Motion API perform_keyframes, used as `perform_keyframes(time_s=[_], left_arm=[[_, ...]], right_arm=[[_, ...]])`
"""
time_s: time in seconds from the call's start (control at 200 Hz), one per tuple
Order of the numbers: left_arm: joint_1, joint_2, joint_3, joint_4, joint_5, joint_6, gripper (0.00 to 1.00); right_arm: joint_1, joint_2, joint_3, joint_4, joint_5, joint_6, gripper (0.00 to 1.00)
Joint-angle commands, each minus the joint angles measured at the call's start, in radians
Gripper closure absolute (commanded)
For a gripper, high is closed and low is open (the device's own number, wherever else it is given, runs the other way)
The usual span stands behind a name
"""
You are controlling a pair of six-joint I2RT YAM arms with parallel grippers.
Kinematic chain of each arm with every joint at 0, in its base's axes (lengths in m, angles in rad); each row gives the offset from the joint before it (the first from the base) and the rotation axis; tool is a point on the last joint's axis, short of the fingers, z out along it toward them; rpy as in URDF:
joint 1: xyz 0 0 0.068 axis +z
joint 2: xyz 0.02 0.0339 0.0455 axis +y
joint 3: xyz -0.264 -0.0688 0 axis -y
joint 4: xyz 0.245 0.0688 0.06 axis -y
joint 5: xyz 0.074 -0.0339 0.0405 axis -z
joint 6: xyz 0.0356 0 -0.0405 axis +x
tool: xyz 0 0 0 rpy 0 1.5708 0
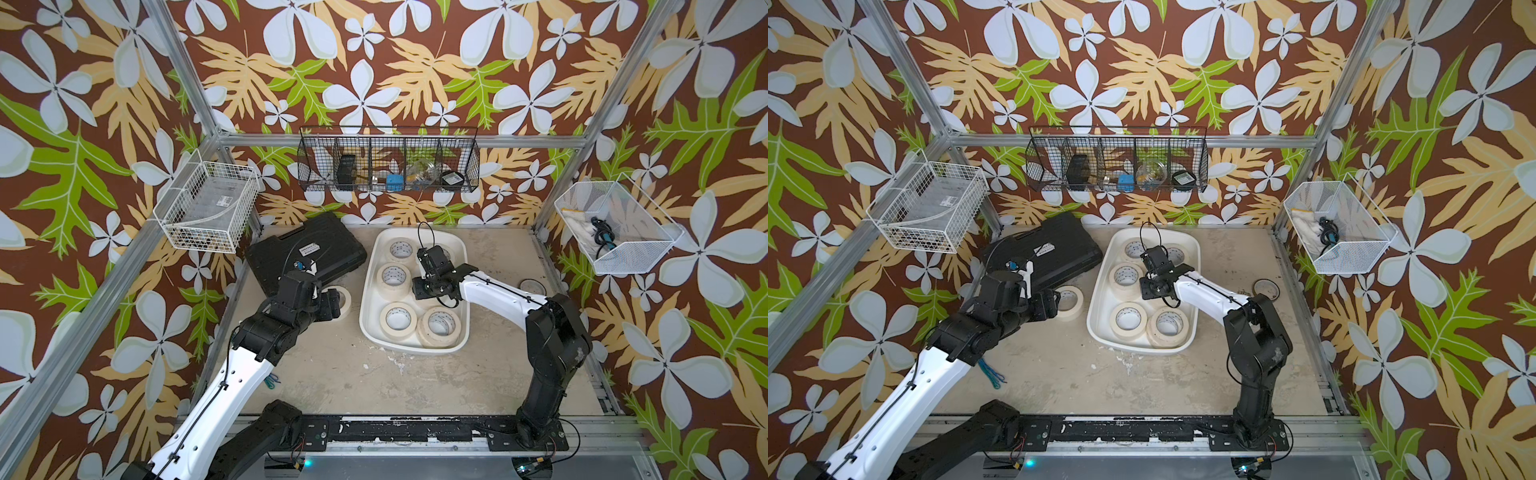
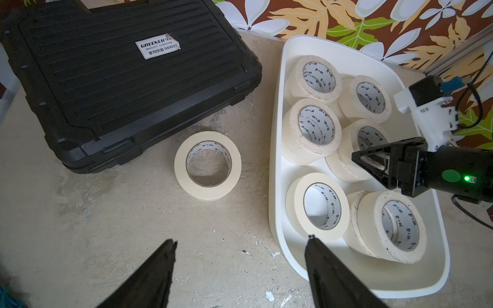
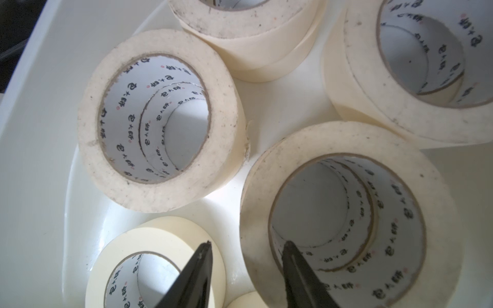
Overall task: Take out the art tape in the storage box
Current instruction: Pick up the art tape from the storage box.
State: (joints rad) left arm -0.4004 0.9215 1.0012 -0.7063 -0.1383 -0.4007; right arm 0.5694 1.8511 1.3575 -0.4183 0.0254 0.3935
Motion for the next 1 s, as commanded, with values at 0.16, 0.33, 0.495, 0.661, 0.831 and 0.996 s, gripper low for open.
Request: perform_keyframes(time_s=[0.16, 0.33, 0.495, 0.661, 0.831, 0.996], left_arm=[[0.0, 0.0, -0.008, 0.004, 0.013, -0.004, 0.2], [0.0, 0.001, -0.013, 0.002, 0.013, -0.004, 0.2], [0.0, 0.003, -0.012, -0.002, 0.005, -0.001, 0.2], [0.0, 0.004, -0.016, -0.004, 0.007, -0.001, 0.2], [0.0, 0.005, -0.027, -0.001, 0.008, -0.003, 0.2], [0.0, 0.013, -0.034, 0.005, 0.018, -0.016, 0.2]], right_arm=[[0.0, 0.057, 0.035, -0.014, 0.057, 0.002, 0.52], [0.0, 0.09, 0.055, -0.02, 0.057, 0.003, 0.53], [0.0, 0.097, 0.065, -0.026, 0.065, 0.005, 0.57], [0.0, 0.102, 0.063, -0.025, 0.072, -0.001, 0.59], [0.0, 0.101, 0.066, -0.035, 0.074, -0.005, 0.66], [0.004, 0.069, 0.061, -0.047, 0.07, -0.025, 0.72]])
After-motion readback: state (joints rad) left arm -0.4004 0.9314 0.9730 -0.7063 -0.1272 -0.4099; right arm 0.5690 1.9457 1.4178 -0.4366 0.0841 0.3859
